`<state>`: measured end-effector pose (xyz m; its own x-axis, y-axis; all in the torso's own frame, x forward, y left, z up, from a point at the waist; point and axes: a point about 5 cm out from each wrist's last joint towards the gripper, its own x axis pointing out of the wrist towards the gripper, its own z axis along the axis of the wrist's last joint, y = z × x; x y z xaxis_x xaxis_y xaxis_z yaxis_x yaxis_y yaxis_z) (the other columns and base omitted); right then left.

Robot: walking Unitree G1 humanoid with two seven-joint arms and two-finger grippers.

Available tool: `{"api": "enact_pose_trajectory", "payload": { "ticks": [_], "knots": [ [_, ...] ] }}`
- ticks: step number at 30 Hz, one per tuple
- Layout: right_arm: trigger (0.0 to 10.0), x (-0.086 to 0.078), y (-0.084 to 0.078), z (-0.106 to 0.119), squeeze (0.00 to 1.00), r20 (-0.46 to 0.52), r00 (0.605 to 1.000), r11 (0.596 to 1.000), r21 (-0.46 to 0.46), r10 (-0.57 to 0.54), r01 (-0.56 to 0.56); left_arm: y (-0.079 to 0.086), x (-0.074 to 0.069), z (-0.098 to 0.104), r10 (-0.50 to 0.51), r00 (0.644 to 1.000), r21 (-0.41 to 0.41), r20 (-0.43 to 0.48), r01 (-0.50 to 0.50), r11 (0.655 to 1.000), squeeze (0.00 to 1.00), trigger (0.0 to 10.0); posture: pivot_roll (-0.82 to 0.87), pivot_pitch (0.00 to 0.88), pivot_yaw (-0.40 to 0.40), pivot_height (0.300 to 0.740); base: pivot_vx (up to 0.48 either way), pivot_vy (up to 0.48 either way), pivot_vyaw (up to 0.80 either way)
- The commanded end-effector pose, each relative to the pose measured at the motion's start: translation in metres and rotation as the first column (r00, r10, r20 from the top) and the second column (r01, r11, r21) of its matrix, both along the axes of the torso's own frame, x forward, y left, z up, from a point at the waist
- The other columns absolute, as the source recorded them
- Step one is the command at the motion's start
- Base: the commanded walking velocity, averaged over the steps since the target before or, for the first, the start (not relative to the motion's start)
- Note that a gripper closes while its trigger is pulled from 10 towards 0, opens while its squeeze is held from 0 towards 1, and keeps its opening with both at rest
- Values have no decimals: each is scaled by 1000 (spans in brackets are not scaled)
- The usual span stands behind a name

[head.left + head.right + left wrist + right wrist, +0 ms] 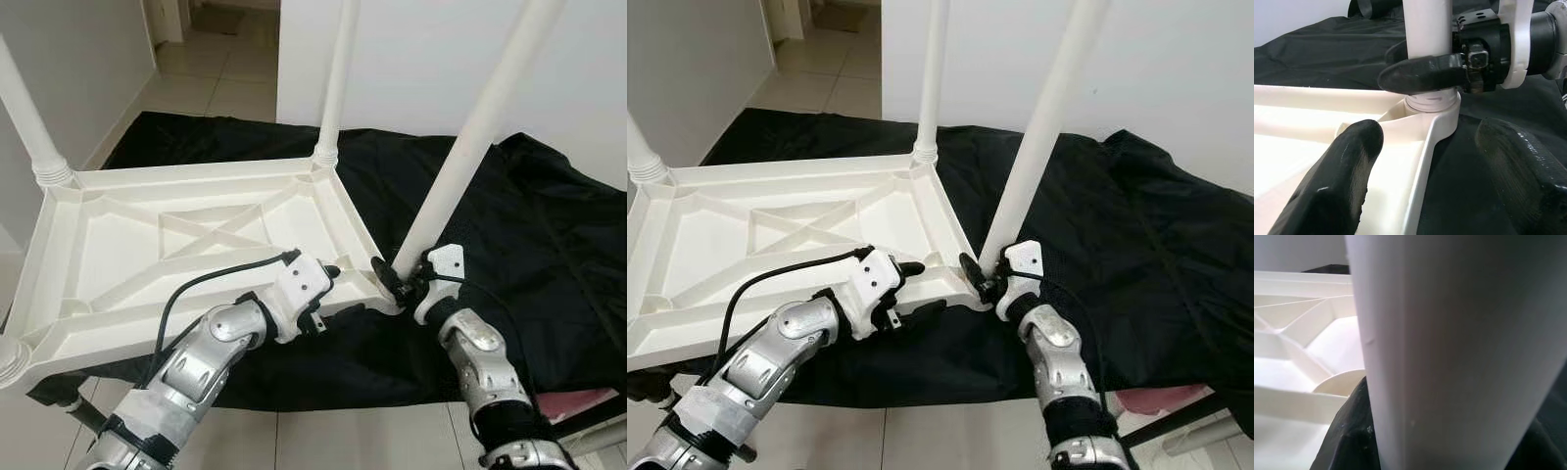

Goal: Building children table

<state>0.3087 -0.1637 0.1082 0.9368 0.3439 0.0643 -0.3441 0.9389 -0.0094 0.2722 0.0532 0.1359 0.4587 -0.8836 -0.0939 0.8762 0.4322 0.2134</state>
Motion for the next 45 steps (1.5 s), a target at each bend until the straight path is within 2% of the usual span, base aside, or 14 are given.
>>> {"api": "enact_pose_trajectory", "payload": {
  "ticks": [1, 6, 13, 14, 25, 26, 27, 28, 36, 37, 38, 39, 40, 45],
  "knots": [
    [10000, -4, -10, -9, 0, -62, 990, 992, -2, -125, 125, -3, -6, 0, -85, 996, -1, -13, 85, 996, 0, 10000, 1, 0, -78, 740, 0, 0, 0],
    [10000, -10, -4, -9, 0, -62, 976, 977, 27, -210, 212, -2, -6, -1, -69, 998, -7, -9, 69, 998, 0, 10000, -3, 0, -77, 740, 0, 0, 0],
    [10000, -18, 8, -11, 0, -99, 920, 915, 112, -378, 388, 3, -5, -2, -53, 999, 0, -9, 53, 999, 0, 10000, -4, 0, -77, 740, 0, 0, 0],
    [10000, -21, 14, -12, 0, -123, 889, 883, 121, -440, 454, 3, -5, -2, -49, 999, -3, -8, 49, 999, 0, 10000, -4, 0, -77, 740, 0, 0, 0],
    [10000, -22, 20, -3, 0, -96, 902, 894, 124, -420, 430, 1, -4, 1, -48, 999, -13, -4, 48, 999, 0, 10000, -11, 0, -75, 740, 0, 0, 0],
    [10000, -22, 19, -1, 361, -85, 902, 894, 118, -424, 432, 1, -4, 2, -48, 999, -14, -3, 47, 999, 0, 10000, -10, 0, -76, 740, 0, 0, 0],
    [10000, -22, 19, -1, 361, -85, 902, 894, 118, -424, 432, 1, -4, 2, -48, 999, -14, -3, 47, 999, 0, 10000, -10, 0, -76, 740, 0, 0, 0],
    [10000, -22, 18, -1, 1000, -82, 901, 893, 118, -426, 433, 1, -3, 3, -44, 999, -21, -4, 43, 999, 0, 10000, -9, 0, -75, 740, 0, 0, 0],
    [10000, -18, 20, 3, 1000, -55, 930, 923, 115, -364, 368, -1, -4, 6, -45, 999, -39, -5, 45, 998, 0, 10000, -8, 0, -75, 740, 0, 0, 0],
    [10000, -18, 20, 5, 780, -44, 949, 942, 113, -313, 316, 0, -4, 6, -43, 999, -39, -3, 43, 998, 0, 10000, -7, 0, -77, 740, 0, 0, 0],
    [10000, -18, 20, 5, 94, -43, 957, 951, 111, -287, 290, 0, -4, 6, -41, 999, -37, -1, 40, 999, 0, 10000, -6, 0, -77, 740, 0, 0, 0],
    [10000, -18, 20, 5, 94, -43, 957, 951, 111, -287, 290, 0, -4, 6, -41, 999, -37, -1, 40, 999, 0, 10000, -6, 0, -77, 740, 0, 0, 0],
    [10000, -19, 20, 5, 0, -46, 963, 957, 102, -267, 270, 0, -4, 6, -39, 999, -29, 5, 39, 999, 0, 10000, -7, 0, -77, 740, 0, 0, 0],
    [10000, -17, 16, 5, 0, -35, 974, 971, 66, -226, 228, 0, -4, 6, -41, 999, -17, 15, 41, 999, 0, 10000, -4, 0, -78, 740, 0, 0, 0]
  ]
}}
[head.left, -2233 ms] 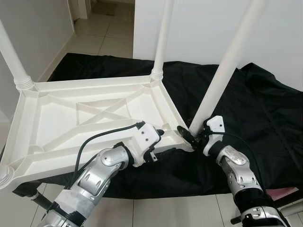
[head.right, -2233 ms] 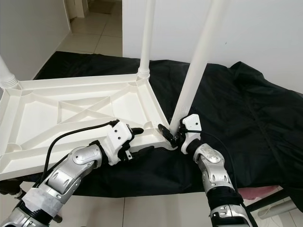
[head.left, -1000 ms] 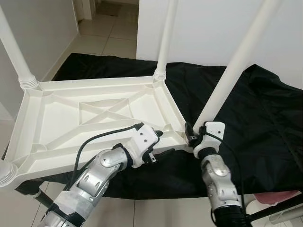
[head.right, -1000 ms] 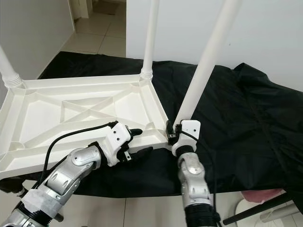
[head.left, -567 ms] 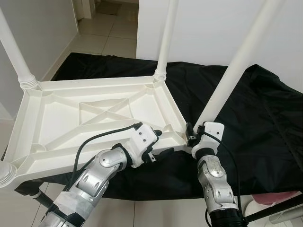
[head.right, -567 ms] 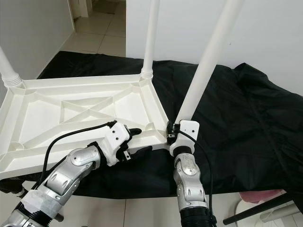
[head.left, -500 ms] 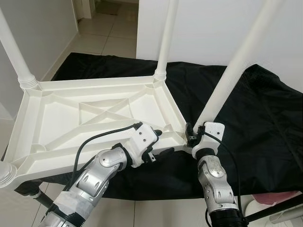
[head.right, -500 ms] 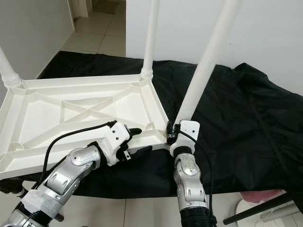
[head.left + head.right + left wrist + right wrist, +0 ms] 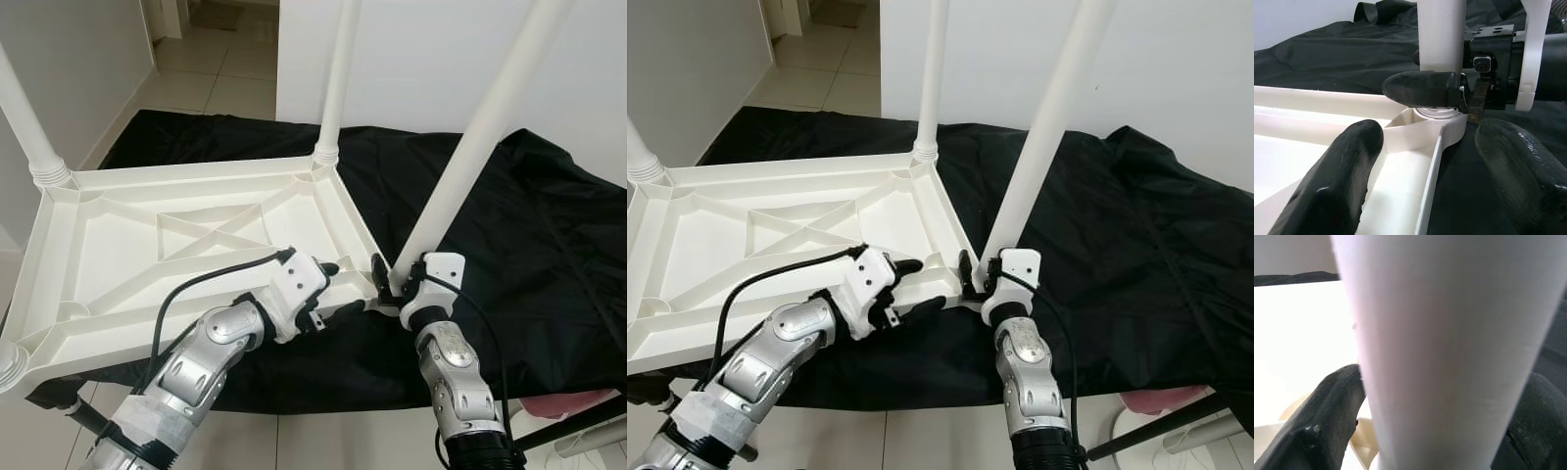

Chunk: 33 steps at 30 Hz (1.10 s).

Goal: Building children table

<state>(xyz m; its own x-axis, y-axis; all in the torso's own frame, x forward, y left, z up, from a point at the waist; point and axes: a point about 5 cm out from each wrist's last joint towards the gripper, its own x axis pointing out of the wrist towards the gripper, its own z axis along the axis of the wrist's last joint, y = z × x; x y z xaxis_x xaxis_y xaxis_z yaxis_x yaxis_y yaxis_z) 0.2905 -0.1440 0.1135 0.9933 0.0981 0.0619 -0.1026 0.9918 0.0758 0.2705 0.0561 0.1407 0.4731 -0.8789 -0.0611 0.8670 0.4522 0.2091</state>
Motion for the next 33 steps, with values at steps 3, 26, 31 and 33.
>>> {"api": "enact_pose_trajectory", "payload": {
  "ticks": [3, 26, 31, 33],
  "knots": [
    [10000, 6, -8, 4, 0, 21, 994, 994, -35, 103, -102, -5, -4, 2, -59, 998, 7, 5, 59, 998, 0, 10000, -7, 0, -76, 740, 0, 0, 0],
    [3725, 13, -24, 2, 0, -44, 870, 843, -231, 490, -486, -11, -7, 15, -89, 996, -22, 33, 89, 996, 0, 10000, -2, 0, -71, 740, 0, 0, 0],
    [0, 15, -29, -1, 0, -64, 869, 840, -229, 491, -492, -11, -7, 14, -86, 995, -8, 40, 87, 996, 0, 10000, 2, 0, -76, 740, 0, 0, 0],
    [0, 16, -31, -1, 0, -66, 868, 841, -222, 491, -493, -11, -8, 13, -86, 996, -7, 40, 86, 996, 0, 10000, 4, 0, -80, 740, 0, 0, 0]
  ]
}}
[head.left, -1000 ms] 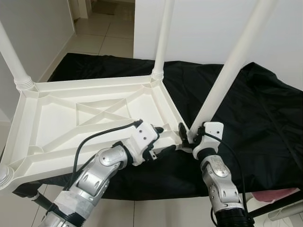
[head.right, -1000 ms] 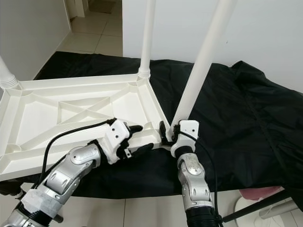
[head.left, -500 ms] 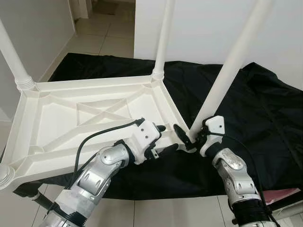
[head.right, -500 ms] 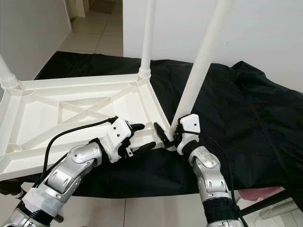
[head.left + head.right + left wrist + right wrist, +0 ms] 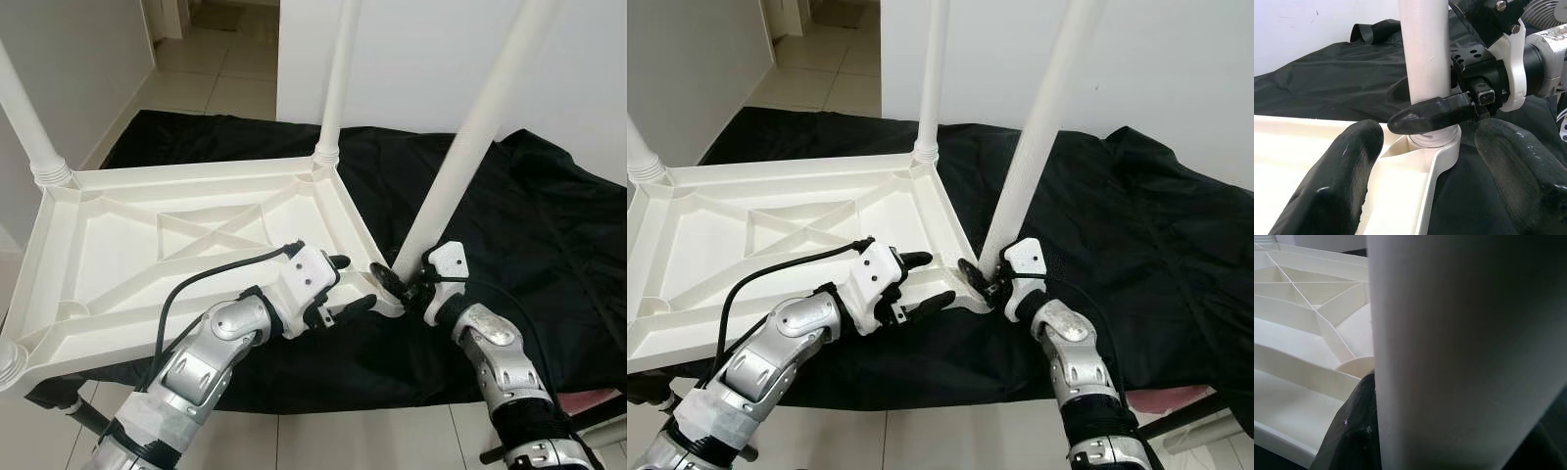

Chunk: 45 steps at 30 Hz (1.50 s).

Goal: Building children table

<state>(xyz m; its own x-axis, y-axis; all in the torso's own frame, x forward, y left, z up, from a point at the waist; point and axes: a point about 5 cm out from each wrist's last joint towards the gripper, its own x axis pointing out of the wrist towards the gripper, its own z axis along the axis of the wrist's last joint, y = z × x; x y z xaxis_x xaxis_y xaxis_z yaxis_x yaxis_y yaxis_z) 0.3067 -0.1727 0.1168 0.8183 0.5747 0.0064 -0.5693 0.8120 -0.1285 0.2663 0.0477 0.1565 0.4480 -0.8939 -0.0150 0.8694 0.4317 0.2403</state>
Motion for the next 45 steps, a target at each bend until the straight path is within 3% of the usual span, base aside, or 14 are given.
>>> {"api": "enact_pose_trajectory", "payload": {
  "ticks": [1, 3, 4, 6, 7, 16, 21, 26, 29, 32, 34, 35, 40, 45],
  "knots": [
    [0, -1, -4, -5, 0, -25, 1000, 1000, -22, 10, -10, -3, -4, -3, -55, 998, 18, -10, 55, 998, 0, 10000, 5, 0, -82, 740, 0, 0, 0],
    [0, -1, -5, -5, 0, -31, 999, 1000, -1, 8, -8, -2, -4, -3, -53, 999, 20, -11, 54, 998, 0, 10000, 5, 0, -84, 740, 0, 0, 0],
    [2157, -1, -6, -4, 0, -38, 999, 1000, 17, 6, -6, -2, -4, -3, -52, 999, 23, -11, 52, 998, 0, 10000, 6, 0, -85, 740, 0, 0, 0],
    [2157, -1, -6, -4, 0, -38, 999, 1000, 17, 6, -6, -2, -4, -3, -52, 999, 23, -11, 52, 998, 0, 10000, 6, 0, -85, 740, 0, 0, 0],
    [10000, -2, -6, -2, 0, -34, 999, 998, 56, -11, 13, -1, -4, -3, -50, 999, 29, -8, 50, 998, 0, 10000, 6, 0, -90, 740, 0, 0, 0],
    [10000, -2, -4, 0, 0, -23, 996, 993, 78, -81, 83, 0, -4, -3, -51, 999, 32, -8, 51, 998, 0, 10000, 2, 0, -93, 740, 0, 0, 0],
    [10000, -8, 8, 10, 0, -23, 959, 933, 225, -284, 282, -1, -4, -4, -48, 999, 39, 3, 48, 998, 0, 10000, -3, 0, -91, 740, 0, 0, 0],
    [10000, -11, 11, 12, 0, -10, 947, 920, 232, -322, 315, -1, -4, -4, -47, 999, 42, 7, 46, 998, 0, 10000, -6, 0, -90, 740, 0, 0, 0],
    [10000, -10, 11, 13, 0, -23, 914, 884, 247, -405, 397, -2, -4, -4, -51, 999, 42, 8, 50, 998, 0, 10000, -9, 0, -85, 740, 0, 0, 0],
    [10000, -11, 12, 9, 0, -73, 828, 799, 229, -556, 557, -3, -4, -4, -55, 998, 46, 11, 54, 998, 0, 10000, -8, 0, -85, 740, 0, 0, 0],
    [10000, -12, 12, 8, 0, -82, 814, 784, 231, -575, 577, -3, -4, -4, -55, 998, 46, 12, 54, 997, 0, 10000, -8, 0, -85, 740, 0, 0, 0],
    [10000, -16, 17, 6, 0, -99, 779, 747, 229, -620, 624, -3, -4, -4, -54, 998, 46, 12, 54, 998, 0, 10000, -9, 0, -84, 740, 0, 0, 0],
    [10000, -20, 23, 0, 0, -124, 748, 720, 204, -652, 663, -3, -5, -5, -55, 998, 45, 12, 55, 997, 0, 10000, -11, 0, -83, 740, 0, 0, 0],
    [10000, -22, 26, -5, 0, -126, 747, 722, 193, -653, 664, -3, -4, -5, -56, 998, 47, 11, 55, 997, 0, 10000, -16, 0, -79, 740, 0, 0, 0]
  ]
}}
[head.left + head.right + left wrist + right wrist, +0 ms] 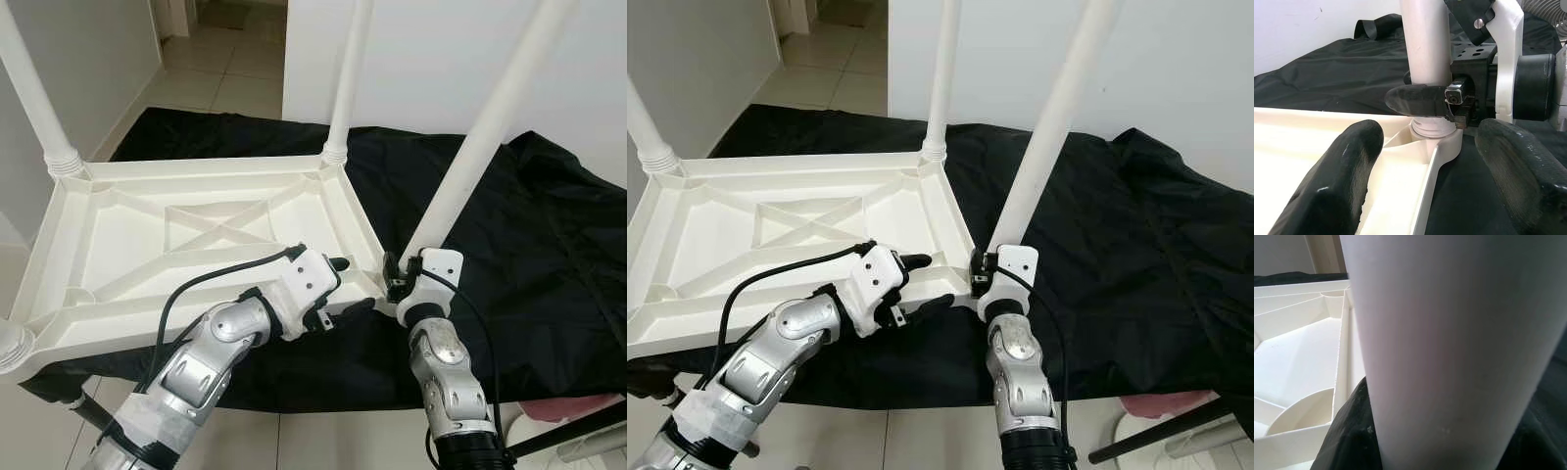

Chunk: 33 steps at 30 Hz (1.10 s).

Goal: Building children table

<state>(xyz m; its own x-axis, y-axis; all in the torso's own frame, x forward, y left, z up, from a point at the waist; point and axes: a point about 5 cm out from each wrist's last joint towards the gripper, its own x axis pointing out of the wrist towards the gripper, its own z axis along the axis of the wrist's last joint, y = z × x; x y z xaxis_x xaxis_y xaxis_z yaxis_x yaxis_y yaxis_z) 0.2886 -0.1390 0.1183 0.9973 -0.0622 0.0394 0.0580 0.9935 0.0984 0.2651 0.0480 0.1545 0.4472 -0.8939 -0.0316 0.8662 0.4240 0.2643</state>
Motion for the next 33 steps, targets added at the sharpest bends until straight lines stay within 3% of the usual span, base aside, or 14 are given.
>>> {"api": "enact_pose_trajectory", "payload": {
  "ticks": [1, 4, 5, 6, 7, 11, 16, 17, 29, 33],
  "knots": [
    [10000, -4, -7, -6, 0, -21, 998, 998, 4, -60, 60, -3, -3, -3, -54, 999, 21, -4, 54, 998, 0, 10000, -16, 0, -79, 740, 0, 0, 0],
    [10000, -5, -7, -6, 0, -7, 999, 999, 3, -52, 52, -3, -2, -3, -53, 999, 22, -4, 53, 998, 0, 10000, -19, 0, -76, 740, 0, 0, 0],
    [10000, -6, -8, -5, 678, 12, 999, 999, 1, -38, 38, -3, -2, -3, -53, 999, 22, -3, 53, 998, 0, 10000, -22, 0, -73, 740, 0, 0, 0],
    [10000, -6, -8, -5, 678, 12, 999, 999, 1, -38, 38, -3, -2, -3, -53, 999, 22, -3, 53, 998, 0, 10000, -22, 0, -73, 740, 0, 0, 0],
    [10000, -8, -8, -3, 1000, 43, 999, 1000, -3, -22, 22, -3, -2, -3, -53, 999, 23, -2, 53, 998, 0, 10000, -25, 0, -70, 740, 0, 0, 0],
    [10000, -12, -9, 4, 1000, 107, 994, 999, 1, 34, -34, -3, 2, -1, -49, 999, 24, 3, 49, 998, 0, 10000, -27, 0, -70, 740, 0, 0, 0],
    [10000, -13, -13, 4, 1000, 119, 988, 995, -15, 95, -94, -2, 6, 1, -42, 999, 25, 16, 41, 999, 0, 10000, -24, 0, -71, 740, 0, 0, 0],
    [10000, -13, -15, 3, 0, 116, 986, 992, -21, 123, -122, -2, 7, 2, -38, 999, 24, 20, 38, 999, 0, 10000, -23, 0, -72, 740, 0, 0, 0],
    [10000, -6, -30, 1, 0, 109, 940, 943, -111, 324, -313, 5, 10, 4, -33, 999, 36, 40, 31, 999, 0, 10000, -5, 0, -84, 740, 0, 0, 0],
    [10000, -2, -34, 5, 0, 114, 916, 918, -157, 384, -365, 17, 10, 10, -27, 999, 36, 39, 25, 999, 0, 10000, 14, 0, -93, 740, 0, 0, 0]
  ]
}}
